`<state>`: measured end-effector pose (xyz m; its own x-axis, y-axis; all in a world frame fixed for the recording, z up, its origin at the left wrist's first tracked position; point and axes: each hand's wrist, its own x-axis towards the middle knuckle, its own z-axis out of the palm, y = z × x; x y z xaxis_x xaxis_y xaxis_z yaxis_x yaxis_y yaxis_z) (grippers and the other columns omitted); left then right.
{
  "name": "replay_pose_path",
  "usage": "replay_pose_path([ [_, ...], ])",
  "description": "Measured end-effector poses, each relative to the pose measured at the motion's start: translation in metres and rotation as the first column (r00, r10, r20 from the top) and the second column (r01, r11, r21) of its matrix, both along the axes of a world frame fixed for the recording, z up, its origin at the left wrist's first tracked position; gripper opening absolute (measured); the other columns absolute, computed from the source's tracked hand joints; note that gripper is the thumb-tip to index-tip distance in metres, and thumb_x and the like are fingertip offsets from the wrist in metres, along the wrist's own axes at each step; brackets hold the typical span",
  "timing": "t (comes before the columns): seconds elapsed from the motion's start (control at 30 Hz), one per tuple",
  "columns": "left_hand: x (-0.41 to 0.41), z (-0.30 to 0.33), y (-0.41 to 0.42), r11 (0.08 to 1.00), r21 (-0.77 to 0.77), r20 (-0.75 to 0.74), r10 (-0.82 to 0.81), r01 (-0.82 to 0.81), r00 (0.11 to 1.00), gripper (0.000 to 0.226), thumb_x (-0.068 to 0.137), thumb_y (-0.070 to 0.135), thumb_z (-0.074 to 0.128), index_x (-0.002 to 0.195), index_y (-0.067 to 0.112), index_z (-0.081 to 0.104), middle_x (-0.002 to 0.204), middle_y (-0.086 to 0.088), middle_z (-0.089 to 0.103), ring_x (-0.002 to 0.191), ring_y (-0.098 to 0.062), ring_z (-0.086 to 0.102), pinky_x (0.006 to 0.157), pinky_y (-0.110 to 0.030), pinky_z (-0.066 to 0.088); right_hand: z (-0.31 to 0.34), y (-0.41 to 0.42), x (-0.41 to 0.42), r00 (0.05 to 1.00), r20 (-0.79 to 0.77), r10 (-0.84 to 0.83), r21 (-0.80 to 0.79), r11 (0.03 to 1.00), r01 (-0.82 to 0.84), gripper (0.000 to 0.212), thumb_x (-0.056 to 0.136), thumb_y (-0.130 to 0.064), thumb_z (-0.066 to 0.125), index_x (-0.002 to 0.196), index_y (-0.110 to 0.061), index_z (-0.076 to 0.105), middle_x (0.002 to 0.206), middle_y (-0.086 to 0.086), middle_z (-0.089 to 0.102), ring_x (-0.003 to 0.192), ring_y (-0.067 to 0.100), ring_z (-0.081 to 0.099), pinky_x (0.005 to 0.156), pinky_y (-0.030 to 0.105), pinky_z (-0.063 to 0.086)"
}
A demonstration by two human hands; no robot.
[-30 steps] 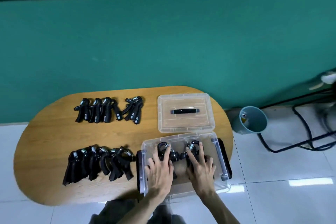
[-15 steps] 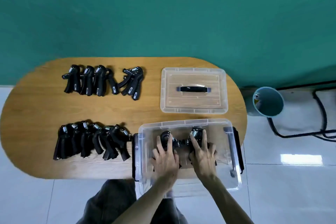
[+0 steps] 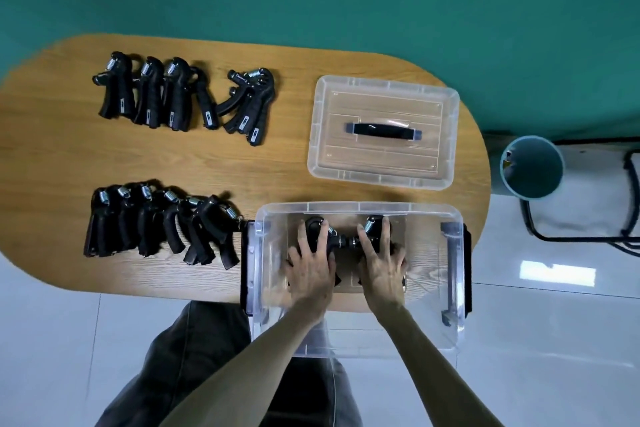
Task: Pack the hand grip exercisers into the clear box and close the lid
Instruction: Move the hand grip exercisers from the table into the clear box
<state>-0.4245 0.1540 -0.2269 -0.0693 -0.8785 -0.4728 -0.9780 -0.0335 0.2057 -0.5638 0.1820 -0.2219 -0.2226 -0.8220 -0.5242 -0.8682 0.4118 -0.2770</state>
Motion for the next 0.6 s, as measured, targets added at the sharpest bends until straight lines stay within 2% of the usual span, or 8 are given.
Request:
replay_pose_path([
  [0.1, 0.000, -0.004, -0.002, 0.999, 0.005, 0.018, -0.032, 0.032, 0.999, 0.066, 0.105, 0.042, 0.034, 0.158, 0.041, -0.006, 0.165, -0.011, 0.014, 0.109, -0.027, 0.047, 0.086, -0.045, 0.048, -0.001, -0.001, -0.004, 1.000, 0.008, 0.020, 0.024, 1.000, -0.020, 0.080, 0.099, -0.016, 0.055, 0.158, -0.044, 0.008, 0.165, 0.005, -0.026, 0.123, 0.040, 0.026, 0.102, 0.062, 0.033],
  [0.2, 0.000, -0.006, -0.001, 0.999, 0.022, 0.036, -0.049, 0.049, 0.998, 0.066, 0.105, 0.045, 0.030, 0.158, 0.040, -0.010, 0.165, -0.012, 0.011, 0.111, -0.028, 0.047, 0.086, -0.045, 0.049, -0.004, 0.000, -0.004, 0.999, -0.014, 0.036, 0.061, 0.998, -0.035, 0.086, 0.099, -0.010, 0.054, 0.157, -0.047, 0.002, 0.163, 0.004, -0.030, 0.124, 0.040, 0.025, 0.104, 0.062, 0.033],
  [0.37, -0.001, -0.005, -0.002, 0.995, 0.052, 0.040, -0.083, 0.081, 0.996, 0.068, 0.105, 0.047, 0.027, 0.157, 0.039, -0.017, 0.168, -0.012, -0.001, 0.116, -0.027, 0.045, 0.091, -0.044, 0.047, -0.009, 0.000, -0.001, 0.998, -0.054, 0.039, 0.040, 0.999, -0.037, 0.103, 0.091, 0.008, 0.054, 0.156, -0.050, -0.002, 0.162, 0.005, -0.033, 0.120, 0.042, 0.030, 0.099, 0.061, 0.039],
  [0.43, -0.001, -0.005, -0.001, 0.996, 0.042, 0.037, -0.084, 0.083, 0.996, 0.074, 0.105, 0.046, 0.034, 0.157, 0.036, -0.018, 0.168, -0.013, -0.009, 0.120, -0.027, 0.044, 0.093, -0.043, 0.047, -0.011, 0.001, -0.001, 0.999, -0.041, 0.020, 0.026, 0.999, -0.019, 0.106, 0.089, 0.011, 0.055, 0.156, -0.049, -0.001, 0.163, 0.005, -0.031, 0.124, 0.045, 0.030, 0.099, 0.062, 0.040],
  [0.47, -0.001, -0.005, 0.001, 0.996, 0.024, 0.035, -0.087, 0.086, 0.996, 0.079, 0.104, 0.044, 0.040, 0.159, 0.034, -0.016, 0.168, -0.013, -0.013, 0.125, -0.028, 0.043, 0.096, -0.043, 0.046, -0.011, 0.001, -0.001, 0.999, -0.038, 0.012, -0.010, 1.000, -0.013, 0.103, 0.091, 0.006, 0.059, 0.156, -0.049, 0.001, 0.165, 0.005, -0.027, 0.128, 0.045, 0.029, 0.099, 0.064, 0.041],
  [0.53, 0.001, 0.000, 0.004, 0.995, -0.038, 0.023, -0.095, 0.095, 0.995, 0.087, 0.100, 0.041, 0.052, 0.161, 0.027, -0.008, 0.168, -0.012, -0.014, 0.139, -0.030, 0.036, 0.106, -0.044, 0.041, -0.008, 0.002, -0.002, 1.000, -0.013, -0.018, -0.090, 0.996, 0.016, 0.083, 0.098, -0.017, 0.059, 0.157, -0.047, 0.009, 0.167, 0.005, -0.017, 0.139, 0.044, 0.023, 0.100, 0.067, 0.042],
  [0.6, 0.005, 0.012, 0.007, 0.988, -0.083, -0.007, -0.133, 0.132, 0.991, 0.086, 0.098, 0.038, 0.055, 0.162, 0.022, 0.001, 0.169, -0.012, -0.007, 0.148, -0.032, 0.027, 0.111, -0.046, 0.037, 0.003, 0.002, -0.001, 0.999, -0.005, -0.045, -0.125, 0.991, 0.044, 0.061, 0.104, -0.034, 0.045, 0.157, -0.042, 0.016, 0.169, 0.006, -0.009, 0.142, 0.044, 0.025, 0.104, 0.067, 0.038],
])
